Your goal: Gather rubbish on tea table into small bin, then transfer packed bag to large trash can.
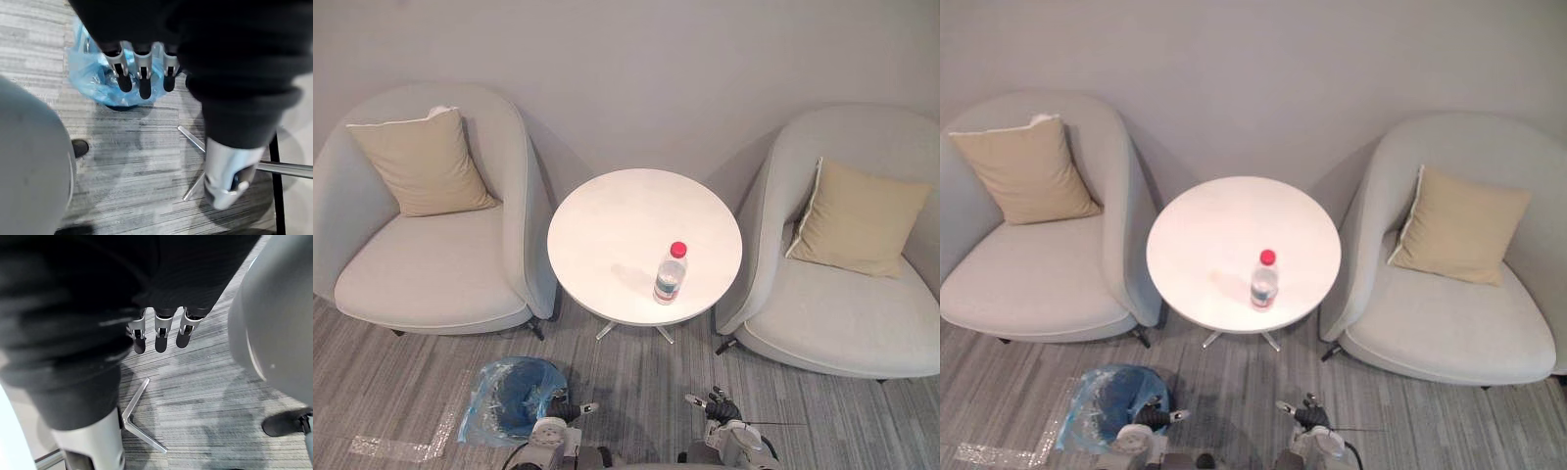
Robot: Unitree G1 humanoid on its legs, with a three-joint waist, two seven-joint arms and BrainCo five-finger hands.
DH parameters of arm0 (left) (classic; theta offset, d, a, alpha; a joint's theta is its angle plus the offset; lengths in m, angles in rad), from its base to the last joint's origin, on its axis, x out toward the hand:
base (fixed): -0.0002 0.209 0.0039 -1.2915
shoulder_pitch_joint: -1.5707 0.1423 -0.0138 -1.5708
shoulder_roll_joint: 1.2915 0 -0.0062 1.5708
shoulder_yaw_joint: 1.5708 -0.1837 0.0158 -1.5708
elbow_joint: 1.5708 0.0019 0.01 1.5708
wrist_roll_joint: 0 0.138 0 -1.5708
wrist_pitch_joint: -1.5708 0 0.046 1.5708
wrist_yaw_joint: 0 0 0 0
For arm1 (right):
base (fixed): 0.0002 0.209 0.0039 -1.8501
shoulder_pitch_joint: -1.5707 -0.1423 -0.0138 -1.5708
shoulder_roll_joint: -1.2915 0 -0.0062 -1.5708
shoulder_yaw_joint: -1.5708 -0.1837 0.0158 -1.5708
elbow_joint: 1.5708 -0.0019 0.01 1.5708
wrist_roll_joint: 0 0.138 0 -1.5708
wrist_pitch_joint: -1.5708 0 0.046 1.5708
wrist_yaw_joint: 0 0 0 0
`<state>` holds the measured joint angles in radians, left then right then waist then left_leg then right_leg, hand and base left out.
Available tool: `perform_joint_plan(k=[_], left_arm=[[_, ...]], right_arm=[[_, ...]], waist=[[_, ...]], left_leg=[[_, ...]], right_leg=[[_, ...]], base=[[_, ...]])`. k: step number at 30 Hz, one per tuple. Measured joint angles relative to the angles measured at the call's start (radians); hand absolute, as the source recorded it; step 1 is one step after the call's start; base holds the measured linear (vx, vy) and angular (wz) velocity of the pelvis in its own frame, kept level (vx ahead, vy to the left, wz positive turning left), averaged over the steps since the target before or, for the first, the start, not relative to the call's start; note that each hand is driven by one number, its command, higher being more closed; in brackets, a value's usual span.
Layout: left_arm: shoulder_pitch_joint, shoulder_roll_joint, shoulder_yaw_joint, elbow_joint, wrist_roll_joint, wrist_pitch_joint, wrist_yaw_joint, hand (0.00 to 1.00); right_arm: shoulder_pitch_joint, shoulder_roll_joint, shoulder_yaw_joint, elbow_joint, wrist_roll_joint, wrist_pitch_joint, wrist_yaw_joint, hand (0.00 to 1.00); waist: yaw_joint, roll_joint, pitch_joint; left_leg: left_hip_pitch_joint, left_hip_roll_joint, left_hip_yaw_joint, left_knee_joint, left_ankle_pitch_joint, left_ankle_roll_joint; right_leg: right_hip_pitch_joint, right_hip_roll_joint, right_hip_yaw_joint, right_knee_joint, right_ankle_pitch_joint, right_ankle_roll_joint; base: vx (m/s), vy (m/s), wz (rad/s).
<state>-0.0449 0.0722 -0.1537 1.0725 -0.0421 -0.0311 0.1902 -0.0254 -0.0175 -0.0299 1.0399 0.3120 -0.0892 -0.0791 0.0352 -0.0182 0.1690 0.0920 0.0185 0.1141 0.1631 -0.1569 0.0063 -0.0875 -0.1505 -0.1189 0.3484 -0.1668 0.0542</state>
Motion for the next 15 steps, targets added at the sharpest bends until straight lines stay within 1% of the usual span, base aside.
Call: perform_joint_plan(k=[1, 2, 4, 5, 6, 8, 9, 10, 13, 14, 15], left_arm=[[0.0, 0.004, 0.0, 0.001, 0.0, -0.001, 0.0, 0.0], [0.0, -0.016, 0.009, 0.012, 0.001, -0.001, 0.0, 0.0], [0.003, -0.027, 0.012, 0.018, 0.002, -0.002, 0.0, 0.0], [0.003, -0.032, 0.017, 0.024, 0.002, -0.001, 0.0, 0.0], [0.004, -0.032, 0.018, 0.025, 0.003, -0.001, 0.0, 0.0], [0.006, -0.034, 0.017, 0.026, 0.003, -0.001, 0.0, 0.0], [0.006, -0.034, 0.017, 0.025, 0.003, -0.002, 0.0, 0.0], [0.006, -0.034, 0.018, 0.024, 0.005, -0.002, 0.001, 0.0], [0.005, -0.033, 0.017, 0.023, 0.023, -0.002, 0.002, 0.0], [0.005, -0.032, 0.016, 0.023, 0.027, -0.002, 0.002, 0.0], [0.006, -0.032, 0.015, 0.023, 0.042, -0.002, 0.003, 0.0]], right_arm=[[0.004, 0.002, 0.0, 0.001, 0.0, 0.0, 0.0, 0.0], [0.0, -0.012, -0.004, 0.006, -0.001, 0.0, -0.003, 0.0], [0.001, -0.023, -0.005, 0.01, -0.007, 0.001, -0.005, 0.0], [0.002, -0.026, -0.005, 0.01, -0.02, 0.001, -0.011, 0.0], [0.005, -0.025, -0.004, 0.009, -0.039, 0.001, -0.016, 0.0], [0.008, -0.025, -0.003, 0.006, -0.04, 0.0, -0.025, 0.0], [0.008, -0.025, -0.001, 0.006, -0.043, 0.0, -0.03, 0.0], [0.009, -0.025, 0.003, 0.002, -0.066, 0.001, -0.04, 0.0], [0.007, -0.025, 0.022, -0.026, -0.114, 0.001, -0.06, 0.0], [0.009, -0.027, 0.04, -0.053, -0.123, 0.0, -0.067, 0.0], [0.01, -0.023, 0.052, -0.091, -0.155, -0.001, -0.079, 0.0]], waist=[[0.0, -0.01, -0.004], [-0.006, 0.031, -0.011], [-0.004, 0.041, -0.016], [-0.005, 0.048, -0.017], [-0.005, 0.047, -0.017], [-0.005, 0.041, -0.026], [-0.005, 0.044, -0.032], [-0.004, 0.037, -0.035], [-0.001, 0.028, -0.041], [-0.002, 0.025, -0.041], [-0.002, 0.025, -0.041]], left_leg=[[0.0, -0.009, -0.007, 0.0, -0.005, -0.008], [-0.002, 0.01, -0.046, 0.0, -0.02, -0.035], [-0.001, 0.024, -0.051, -0.005, -0.021, -0.036], [0.008, 0.035, -0.067, -0.007, -0.021, -0.036], [0.016, 0.046, -0.083, -0.01, -0.022, -0.04], [0.016, 0.056, -0.099, -0.017, -0.022, -0.052], [0.016, 0.058, -0.101, -0.025, -0.02, -0.054], [0.014, 0.058, -0.108, -0.037, -0.017, -0.06], [-0.001, 0.047, -0.112, -0.043, -0.013, -0.066], [-0.003, 0.039, -0.114, -0.04, -0.012, -0.065], [-0.002, 0.029, -0.122, -0.037, -0.012, -0.065]], right_leg=[[0.0, -0.005, 0.015, -0.03, 0.026, 0.01], [0.016, 0.022, 0.017, -0.033, 0.023, 0.008], [0.027, 0.034, 0.011, -0.059, 0.024, 0.007], [0.057, 0.05, 0.003, -0.099, 0.033, -0.004], [0.087, 0.063, -0.003, -0.136, 0.043, -0.009], [0.112, 0.076, -0.016, -0.185, 0.061, -0.011], [0.119, 0.079, -0.02, -0.203, 0.07, -0.01], [0.124, 0.081, -0.025, -0.234, 0.089, -0.007], [0.128, 0.079, -0.026, -0.282, 0.123, 0.0], [0.137, 0.073, -0.027, -0.3, 0.132, 0.008], [0.156, 0.065, -0.029, -0.325, 0.145, 0.011]], base=[[0.17, -0.168, 0.33], [0.2, -0.182, 0.23], [0.15, -0.143, 0.1], [0.07, -0.104, -0.02], [0.06, -0.1, 0.0], [0.03, -0.054, 0.11], [0.02, -0.007, 0.17], [0.01, 0.024, 0.09], [-0.01, 0.044, 0.03], [-0.02, 0.063, 0.07], [-0.04, 0.093, 0.16]])
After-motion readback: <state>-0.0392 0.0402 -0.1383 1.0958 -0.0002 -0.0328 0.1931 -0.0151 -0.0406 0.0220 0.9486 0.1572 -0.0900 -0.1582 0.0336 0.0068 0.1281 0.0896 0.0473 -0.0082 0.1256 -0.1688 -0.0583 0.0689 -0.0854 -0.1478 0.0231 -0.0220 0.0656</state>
